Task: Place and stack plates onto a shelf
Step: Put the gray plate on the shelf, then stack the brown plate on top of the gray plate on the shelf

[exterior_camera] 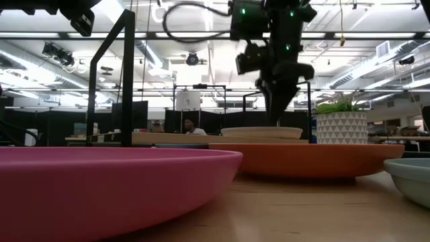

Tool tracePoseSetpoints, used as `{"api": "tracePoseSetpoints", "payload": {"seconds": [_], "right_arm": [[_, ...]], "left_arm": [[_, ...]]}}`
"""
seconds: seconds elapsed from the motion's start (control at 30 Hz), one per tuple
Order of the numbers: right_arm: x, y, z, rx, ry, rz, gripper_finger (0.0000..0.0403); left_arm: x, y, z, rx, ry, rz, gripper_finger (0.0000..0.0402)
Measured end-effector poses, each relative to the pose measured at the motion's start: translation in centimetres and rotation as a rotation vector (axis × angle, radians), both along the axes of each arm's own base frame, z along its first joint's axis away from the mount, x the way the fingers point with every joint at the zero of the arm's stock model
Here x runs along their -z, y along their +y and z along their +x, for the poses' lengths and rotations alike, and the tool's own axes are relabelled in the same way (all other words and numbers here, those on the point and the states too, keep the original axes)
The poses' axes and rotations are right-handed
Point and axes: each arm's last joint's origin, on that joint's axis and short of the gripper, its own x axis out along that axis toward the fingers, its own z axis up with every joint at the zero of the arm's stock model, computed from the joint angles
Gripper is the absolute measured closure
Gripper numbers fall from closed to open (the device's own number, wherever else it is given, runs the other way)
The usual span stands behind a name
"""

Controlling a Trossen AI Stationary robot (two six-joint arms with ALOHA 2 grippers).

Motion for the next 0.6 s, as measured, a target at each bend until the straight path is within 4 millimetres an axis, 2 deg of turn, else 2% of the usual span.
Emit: {"api": "tracePoseSetpoints", "payload": {"seconds": [0.1,0.27,0.47,0.6], "right_arm": [[-0.4,1.7,0.3,-0.008,-0.027,0.03,0.0279],[-0.6,6.2,0.7,-0.086,-0.102,0.06,0.0257],[-1.2,12.1,1.3,-0.158,-0.285,0.132,0.0256],[-1.1,14.9,0.3,-0.163,-0.275,0.146,0.0258]], "left_arm": [[0.1,0.0,0.0,0.0,0.005,0.013,0.0292],[0.3,0.0,0.0,-0.001,0.024,0.079,0.0292],[0.3,0.0,0.0,-0.002,0.024,0.117,0.0292],[0.3,0.0,0.0,-0.002,0.024,0.121,0.0292]]}}
